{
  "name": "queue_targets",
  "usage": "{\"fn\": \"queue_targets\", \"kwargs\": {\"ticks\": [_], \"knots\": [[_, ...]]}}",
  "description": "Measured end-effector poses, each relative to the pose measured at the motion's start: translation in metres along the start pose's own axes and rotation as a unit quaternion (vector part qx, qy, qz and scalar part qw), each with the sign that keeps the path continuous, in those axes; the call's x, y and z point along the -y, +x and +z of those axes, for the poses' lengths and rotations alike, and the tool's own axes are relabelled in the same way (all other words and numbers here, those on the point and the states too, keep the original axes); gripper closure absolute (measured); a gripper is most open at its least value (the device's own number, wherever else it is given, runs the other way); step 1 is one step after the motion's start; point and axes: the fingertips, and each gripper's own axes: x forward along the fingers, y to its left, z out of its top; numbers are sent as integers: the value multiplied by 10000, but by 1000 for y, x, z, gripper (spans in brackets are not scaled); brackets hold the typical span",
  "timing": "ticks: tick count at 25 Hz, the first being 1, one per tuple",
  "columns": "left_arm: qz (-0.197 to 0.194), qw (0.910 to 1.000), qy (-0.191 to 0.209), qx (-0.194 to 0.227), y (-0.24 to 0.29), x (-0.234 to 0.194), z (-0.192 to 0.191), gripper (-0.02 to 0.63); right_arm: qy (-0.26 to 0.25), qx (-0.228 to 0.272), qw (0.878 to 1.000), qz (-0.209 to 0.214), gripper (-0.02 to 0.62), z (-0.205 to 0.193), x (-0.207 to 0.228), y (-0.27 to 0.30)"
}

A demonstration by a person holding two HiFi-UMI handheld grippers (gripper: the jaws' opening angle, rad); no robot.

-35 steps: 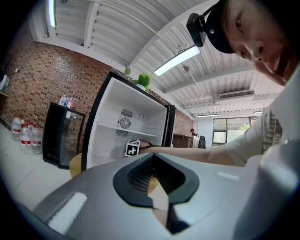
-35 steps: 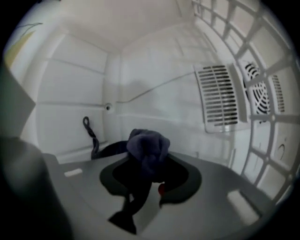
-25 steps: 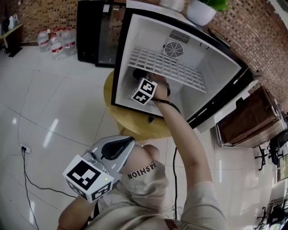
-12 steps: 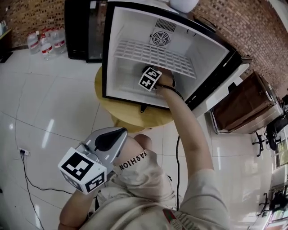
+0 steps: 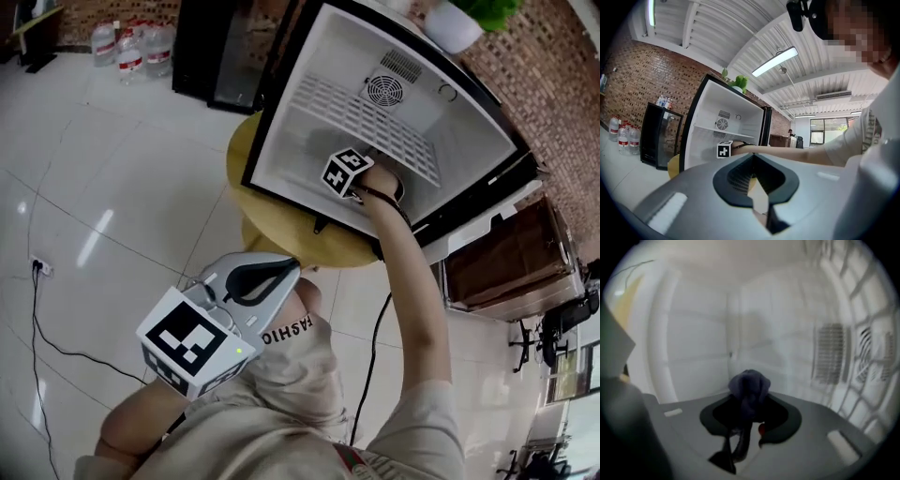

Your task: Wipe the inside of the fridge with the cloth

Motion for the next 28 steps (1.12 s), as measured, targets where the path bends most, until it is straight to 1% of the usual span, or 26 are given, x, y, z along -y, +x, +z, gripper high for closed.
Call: {"fn": "queue_targets", "kwargs": {"ticks": [1,2,3,4,5,6,7,9,10,11,12,14,15,16,17,19,21,22,24,25,26,27,28], "knots": [[-7,10000,-65,-22,-1,-1,1,606,83,669,9977,-71,479,31,0,-22],[-6,9999,-108,-23,-1,-3,2,606,176,1419,9897,-96,479,67,0,-44],[0,9999,-102,-10,-2,-7,1,606,257,2115,9770,-82,479,104,1,-62],[7,10000,-66,-1,-2,-11,-1,606,318,2676,9630,-45,479,136,0,-75],[12,10000,-38,-2,-2,-13,-3,606,364,3074,9509,2,479,162,-2,-83],[17,10000,-32,-6,-2,-14,-3,606,394,3312,9427,56,479,182,-6,-85],[26,10000,-42,-4,-4,-15,-3,606,413,3413,9390,126,479,196,-12,-84],[72,9999,-71,16,-9,-18,-1,606,499,3375,9395,316,477,210,-24,-75],[104,9999,-85,21,-10,-20,-1,606,573,3324,9405,415,483,209,-26,-70],[130,9999,-100,14,-11,-23,-2,606,603,3204,9442,478,483,202,-26,-65],[143,9998,-115,-4,-10,-24,-5,606,542,2948,9528,488,485,187,-25,-56],[127,9998,-145,-47,-6,-25,-11,606,312,2124,9756,468,488,137,-22,-27],[111,9998,-154,-67,-4,-24,-13,606,274,1699,9837,515,488,108,-21,-12],[95,9998,-151,-86,-2,-23,-14,606,302,1315,9890,605,488,79,-21,1],[77,9998,-136,-100,0,-21,-14,606,373,968,9920,718,488,52,-21,12],[45,9999,-90,-95,2,-17,-12,606,599,374,9929,956,488,5,-22,26],[37,9999,-64,-81,4,-15,-11,606,790,-74,9903,1138,488,-26,-24,33],[39,9999,-55,-87,5,-14,-12,606,775,-238,9896,1191,488,-34,-26,34],[38,9999,-32,-121,6,-12,-13,606,535,-400,9907,1183,486,-40,-31,31],[30,9999,-23,-134,7,-11,-14,606,408,-326,9926,1095,486,-34,-31,25],[19,9999,-20,-136,8,-10,-14,606,392,-80,9947,952,486,-22,-28,15],[10,9999,-24,-133,8,-10,-14,606,555,352,9946,798,485,-2,-22,0],[4,9999,-33,-131,7,-10,-14,606,872,931,9893,704,486,24,-16,-21]]}}
